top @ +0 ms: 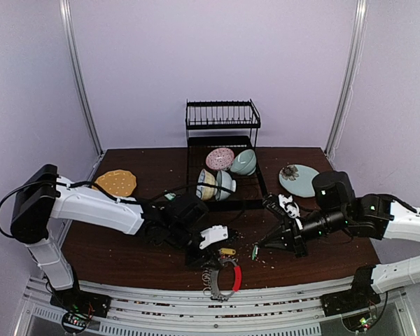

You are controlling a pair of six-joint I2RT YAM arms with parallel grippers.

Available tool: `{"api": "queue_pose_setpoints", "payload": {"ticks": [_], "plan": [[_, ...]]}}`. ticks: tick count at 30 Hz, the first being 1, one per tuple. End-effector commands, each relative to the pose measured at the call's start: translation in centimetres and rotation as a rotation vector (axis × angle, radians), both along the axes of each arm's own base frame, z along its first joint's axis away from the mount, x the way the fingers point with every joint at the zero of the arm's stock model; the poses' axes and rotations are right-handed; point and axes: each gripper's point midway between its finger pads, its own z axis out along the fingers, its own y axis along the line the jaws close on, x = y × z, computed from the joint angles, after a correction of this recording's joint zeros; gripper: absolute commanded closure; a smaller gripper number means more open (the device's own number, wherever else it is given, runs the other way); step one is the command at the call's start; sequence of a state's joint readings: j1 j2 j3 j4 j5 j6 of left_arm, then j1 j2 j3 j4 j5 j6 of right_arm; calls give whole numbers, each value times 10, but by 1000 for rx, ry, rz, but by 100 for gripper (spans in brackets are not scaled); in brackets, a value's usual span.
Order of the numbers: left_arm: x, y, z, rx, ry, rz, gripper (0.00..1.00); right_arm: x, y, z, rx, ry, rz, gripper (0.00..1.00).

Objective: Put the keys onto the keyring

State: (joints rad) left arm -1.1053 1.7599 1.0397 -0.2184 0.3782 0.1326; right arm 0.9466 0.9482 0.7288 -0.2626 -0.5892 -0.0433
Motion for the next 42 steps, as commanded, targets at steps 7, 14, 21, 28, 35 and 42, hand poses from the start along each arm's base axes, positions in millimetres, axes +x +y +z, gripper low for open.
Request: {"api": "queue_pose_setpoints", "payload": {"ticks": [7,14,21,28,35,42], "plan": [[38,62,-4,-50,-293,72,70,-2,2,11,36,-15,20,100],[45,54,-14,-27,-569,-174,67,-4,3,17,53,-12,29,100],[26,40,-39,12,-531,-326,69,-4,1,20,58,-21,26,100],[16,32,-45,17,-522,-366,69,-4,0,19,63,-21,22,100],[5,33,-57,58,-503,-417,80,-5,-2,20,64,-22,18,100],[2,22,-51,49,-516,-412,94,-5,-2,20,63,-15,13,100]]}}
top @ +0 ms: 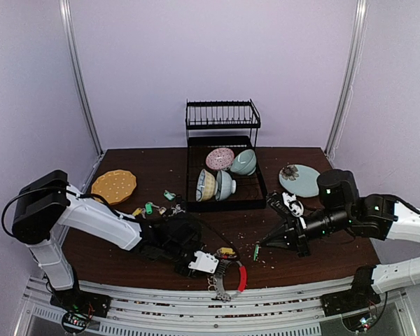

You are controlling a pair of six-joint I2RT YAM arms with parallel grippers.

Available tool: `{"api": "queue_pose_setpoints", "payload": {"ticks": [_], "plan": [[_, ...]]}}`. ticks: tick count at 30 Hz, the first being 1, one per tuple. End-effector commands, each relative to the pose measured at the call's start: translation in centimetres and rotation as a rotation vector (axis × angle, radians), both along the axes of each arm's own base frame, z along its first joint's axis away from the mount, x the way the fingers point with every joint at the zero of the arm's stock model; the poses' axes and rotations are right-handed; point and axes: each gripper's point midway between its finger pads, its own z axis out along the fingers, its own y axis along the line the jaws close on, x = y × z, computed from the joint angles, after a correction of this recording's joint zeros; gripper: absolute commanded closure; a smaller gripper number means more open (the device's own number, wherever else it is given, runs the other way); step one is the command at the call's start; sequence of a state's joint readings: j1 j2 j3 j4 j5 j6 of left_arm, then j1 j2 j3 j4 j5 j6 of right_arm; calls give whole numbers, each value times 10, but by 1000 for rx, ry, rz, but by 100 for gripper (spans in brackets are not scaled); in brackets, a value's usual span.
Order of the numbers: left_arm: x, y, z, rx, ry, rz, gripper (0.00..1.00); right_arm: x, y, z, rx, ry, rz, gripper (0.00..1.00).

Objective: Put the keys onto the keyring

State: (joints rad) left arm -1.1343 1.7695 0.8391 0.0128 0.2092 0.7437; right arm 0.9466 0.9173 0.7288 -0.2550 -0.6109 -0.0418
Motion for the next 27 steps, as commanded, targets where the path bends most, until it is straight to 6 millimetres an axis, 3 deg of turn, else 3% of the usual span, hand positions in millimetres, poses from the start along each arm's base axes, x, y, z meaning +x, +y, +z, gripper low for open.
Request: {"api": "queue_pose_setpoints", "payload": {"ticks": [1,5,9,17,21,27], "plan": [[-3,-2,-3,23,2,-5,96,0,-1,9,24,-1,-5,100],[-2,-6,7,4,22,22,100,0,-1,10,26,-2,-8,100],[5,-10,34,-53,26,102,100,0,-1,11,28,-6,-12,100],[16,-12,121,-198,45,263,100,6,0,15,47,-20,-39,100],[5,-14,177,-312,3,241,100,11,7,18,73,-17,-46,100],[-15,-18,222,-365,-95,190,100,7,16,30,135,18,-15,100]]}}
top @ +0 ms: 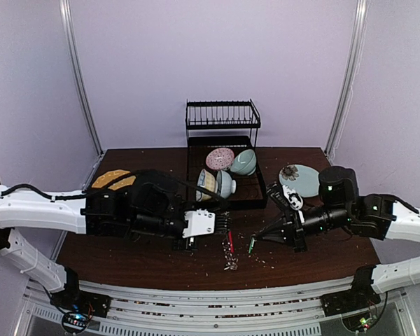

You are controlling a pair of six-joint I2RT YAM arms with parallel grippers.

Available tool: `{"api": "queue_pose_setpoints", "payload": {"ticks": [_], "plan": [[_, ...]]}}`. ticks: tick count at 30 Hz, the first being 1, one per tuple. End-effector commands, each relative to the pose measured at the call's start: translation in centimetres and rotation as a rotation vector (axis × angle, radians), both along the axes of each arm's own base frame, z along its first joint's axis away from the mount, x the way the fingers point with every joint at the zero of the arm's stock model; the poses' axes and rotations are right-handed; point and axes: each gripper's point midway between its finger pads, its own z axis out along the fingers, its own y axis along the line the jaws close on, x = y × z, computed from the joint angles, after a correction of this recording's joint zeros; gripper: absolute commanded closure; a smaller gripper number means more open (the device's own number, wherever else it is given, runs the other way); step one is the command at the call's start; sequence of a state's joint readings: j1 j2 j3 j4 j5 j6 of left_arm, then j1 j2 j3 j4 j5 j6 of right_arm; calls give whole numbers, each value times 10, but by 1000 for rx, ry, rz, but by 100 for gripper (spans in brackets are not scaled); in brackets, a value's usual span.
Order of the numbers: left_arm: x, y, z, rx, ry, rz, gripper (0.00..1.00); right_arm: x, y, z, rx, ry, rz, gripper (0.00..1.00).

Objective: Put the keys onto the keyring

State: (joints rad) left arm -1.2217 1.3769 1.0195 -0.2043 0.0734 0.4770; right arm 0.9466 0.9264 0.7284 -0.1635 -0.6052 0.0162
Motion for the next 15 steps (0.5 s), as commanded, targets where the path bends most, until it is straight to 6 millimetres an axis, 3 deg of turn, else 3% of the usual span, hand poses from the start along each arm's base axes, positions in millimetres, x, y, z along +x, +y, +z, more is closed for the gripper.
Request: {"api": "queue_pose_setpoints", "payload": {"ticks": [1,6,10,12,15], "plan": [[-11,-3,35,-25,-102,-2,100,-1,8,15,70,20,21,100],[-41,-2,54,11,-232,-124,100,-8,10,20,78,34,62,100],[-46,10,50,161,-396,-152,100,-11,6,27,86,8,71,100],[-35,19,38,294,-540,-106,100,-10,5,28,79,-9,66,100],[-1,45,19,542,-807,21,100,-8,4,29,76,-26,63,100]]}}
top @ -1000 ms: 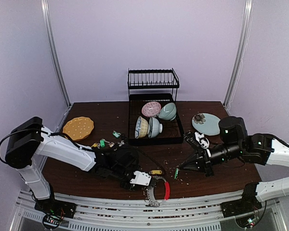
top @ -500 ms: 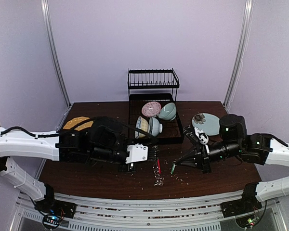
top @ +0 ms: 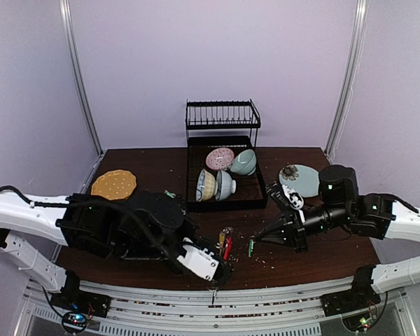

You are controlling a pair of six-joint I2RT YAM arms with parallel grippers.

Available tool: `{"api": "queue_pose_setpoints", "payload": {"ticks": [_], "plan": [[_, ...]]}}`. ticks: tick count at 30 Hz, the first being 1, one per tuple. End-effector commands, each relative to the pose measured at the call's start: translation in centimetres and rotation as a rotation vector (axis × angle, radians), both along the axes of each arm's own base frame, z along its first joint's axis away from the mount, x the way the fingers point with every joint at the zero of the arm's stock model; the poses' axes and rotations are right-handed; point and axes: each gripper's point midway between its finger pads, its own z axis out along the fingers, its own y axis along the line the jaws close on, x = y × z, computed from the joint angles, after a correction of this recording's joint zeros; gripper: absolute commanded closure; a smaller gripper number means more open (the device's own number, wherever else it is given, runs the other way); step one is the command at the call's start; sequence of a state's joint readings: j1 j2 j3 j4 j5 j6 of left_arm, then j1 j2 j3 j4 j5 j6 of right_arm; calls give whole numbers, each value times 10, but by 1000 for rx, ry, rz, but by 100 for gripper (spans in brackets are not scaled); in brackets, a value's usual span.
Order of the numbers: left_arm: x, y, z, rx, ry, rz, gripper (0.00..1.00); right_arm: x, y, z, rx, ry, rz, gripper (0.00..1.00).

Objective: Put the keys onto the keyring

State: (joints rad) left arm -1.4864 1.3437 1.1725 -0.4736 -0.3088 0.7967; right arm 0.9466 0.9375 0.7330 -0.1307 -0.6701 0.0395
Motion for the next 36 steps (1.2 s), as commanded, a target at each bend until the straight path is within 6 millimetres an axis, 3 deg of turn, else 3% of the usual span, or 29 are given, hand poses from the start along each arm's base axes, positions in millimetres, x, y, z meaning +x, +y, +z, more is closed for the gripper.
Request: {"api": "queue_pose_setpoints", "payload": {"ticks": [1,8,13,18,23,27,31,36], "plan": [[55,42,-14,298,-484,187,100,0,-1,23,44,-59,11,100],[69,54,31,208,-910,199,100,12,2,29,33,-82,-41,100],[71,52,35,171,-922,232,100,21,2,16,-12,-65,-85,100],[66,43,25,137,-869,203,100,22,2,16,-4,-63,-96,100],[65,27,9,87,-595,236,100,39,-7,-9,-95,-43,-212,100],[80,22,-25,55,-178,365,100,40,-14,-45,-186,53,-259,100],[94,29,-68,112,74,465,100,39,-23,-76,-248,153,-320,100],[114,32,-101,154,414,641,100,29,-24,-108,-266,309,-331,100]]}}
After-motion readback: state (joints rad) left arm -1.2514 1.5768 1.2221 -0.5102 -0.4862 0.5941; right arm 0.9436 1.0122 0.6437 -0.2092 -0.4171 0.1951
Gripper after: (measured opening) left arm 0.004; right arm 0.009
